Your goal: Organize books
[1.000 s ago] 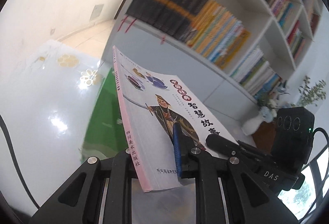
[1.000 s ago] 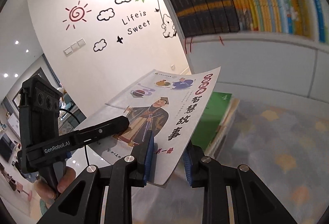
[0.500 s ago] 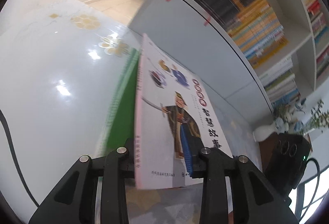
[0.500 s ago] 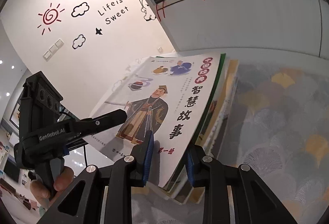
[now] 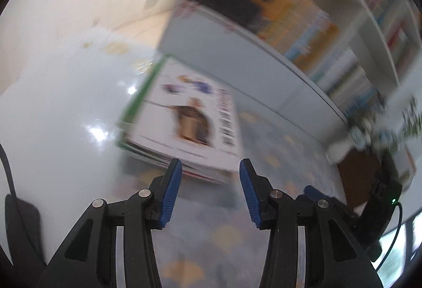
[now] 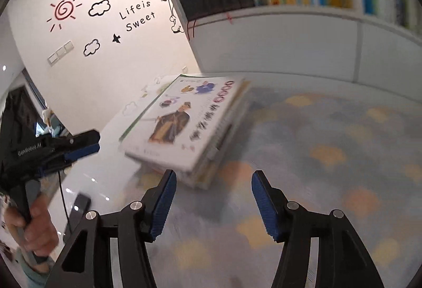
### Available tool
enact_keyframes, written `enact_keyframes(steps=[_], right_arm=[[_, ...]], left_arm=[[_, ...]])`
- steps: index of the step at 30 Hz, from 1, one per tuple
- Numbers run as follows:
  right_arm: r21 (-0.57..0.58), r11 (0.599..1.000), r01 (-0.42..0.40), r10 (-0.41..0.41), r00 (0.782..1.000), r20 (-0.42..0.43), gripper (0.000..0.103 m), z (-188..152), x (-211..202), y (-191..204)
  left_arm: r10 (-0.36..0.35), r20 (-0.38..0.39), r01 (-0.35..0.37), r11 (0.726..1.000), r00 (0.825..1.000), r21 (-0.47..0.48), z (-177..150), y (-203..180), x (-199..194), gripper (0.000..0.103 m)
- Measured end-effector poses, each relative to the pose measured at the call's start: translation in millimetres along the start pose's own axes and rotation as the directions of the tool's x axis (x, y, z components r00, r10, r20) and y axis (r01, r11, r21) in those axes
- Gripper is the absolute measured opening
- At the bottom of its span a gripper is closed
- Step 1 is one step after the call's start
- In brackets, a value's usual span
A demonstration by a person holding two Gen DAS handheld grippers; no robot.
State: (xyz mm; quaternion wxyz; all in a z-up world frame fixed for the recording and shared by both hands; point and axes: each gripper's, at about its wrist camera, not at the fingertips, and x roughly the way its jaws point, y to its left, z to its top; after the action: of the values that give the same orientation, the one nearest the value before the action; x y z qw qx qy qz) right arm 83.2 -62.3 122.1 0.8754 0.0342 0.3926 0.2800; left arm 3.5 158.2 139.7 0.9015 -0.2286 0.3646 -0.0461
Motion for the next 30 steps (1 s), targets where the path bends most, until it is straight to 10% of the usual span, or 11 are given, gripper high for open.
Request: enact_keyframes(steps=[6, 11, 16, 30], right_arm=[[-0.045, 0.972, 0.231, -0.221, 0.961, 0.165, 0.077, -51, -109, -26], [0.064, 0.899, 0.434, -0.424, 0.821, 0.383, 0.102, -83, -181, -53], [0.116, 0.838, 0.533, -0.523, 0.727, 0.444, 0.102, -96, -195, -77], [0.113, 0.784, 0.610, -0.601, 0.701, 0.384, 0.102, -121, -151, -101]], left_arm=[[-0.041, 0.096, 0.024, 0.985, 0.995, 0.169, -54, -114, -20, 0.053], [-0.034, 0.214, -0.029, 0.958, 0.976, 0.285, -94, -190, -9, 0.078], [-0.009, 0.219, -0.071, 0.931, 0.976, 0.357, -126, -219, 29, 0.077], [0.120, 0.127, -0.150, 0.955, 0.985, 0.255, -144, -176, 93, 0.077]])
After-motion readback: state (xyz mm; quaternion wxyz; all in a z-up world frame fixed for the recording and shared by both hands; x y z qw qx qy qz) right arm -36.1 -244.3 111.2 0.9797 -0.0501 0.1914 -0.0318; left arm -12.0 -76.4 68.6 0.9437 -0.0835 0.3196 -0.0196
